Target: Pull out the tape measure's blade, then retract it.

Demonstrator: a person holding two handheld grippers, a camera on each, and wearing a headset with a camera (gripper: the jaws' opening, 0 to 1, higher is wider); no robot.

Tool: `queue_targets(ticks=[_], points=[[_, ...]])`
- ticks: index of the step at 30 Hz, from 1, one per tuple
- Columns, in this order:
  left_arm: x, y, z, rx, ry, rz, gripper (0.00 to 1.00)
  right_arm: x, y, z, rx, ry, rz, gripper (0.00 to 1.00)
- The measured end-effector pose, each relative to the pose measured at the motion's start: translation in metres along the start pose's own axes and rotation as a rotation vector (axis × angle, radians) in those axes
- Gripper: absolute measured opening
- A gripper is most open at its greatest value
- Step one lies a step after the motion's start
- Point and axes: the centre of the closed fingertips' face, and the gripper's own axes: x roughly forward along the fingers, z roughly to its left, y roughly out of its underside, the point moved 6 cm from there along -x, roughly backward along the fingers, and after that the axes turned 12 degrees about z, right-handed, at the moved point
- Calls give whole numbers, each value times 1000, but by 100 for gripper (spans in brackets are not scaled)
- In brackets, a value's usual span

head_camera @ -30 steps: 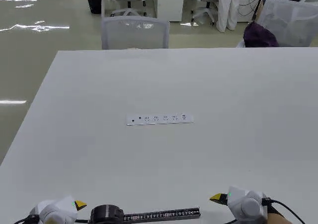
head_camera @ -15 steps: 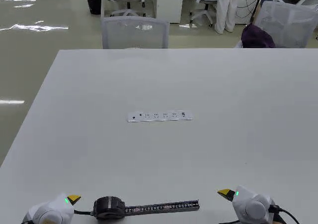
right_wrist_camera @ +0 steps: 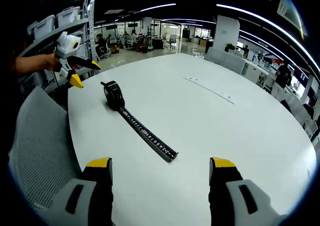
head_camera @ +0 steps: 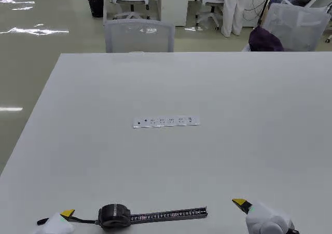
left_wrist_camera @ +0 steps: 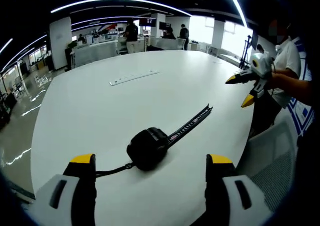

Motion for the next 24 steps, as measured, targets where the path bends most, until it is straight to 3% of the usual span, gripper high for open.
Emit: queue_targets(ticks=[11,24], points=[[-10,6,-16,-30,-34,-24,92,-10,-5,22,64,18,-67,85],[-22,10,-25,-83,-86,-48,92,-22,-4,30,127,77,-91,86]])
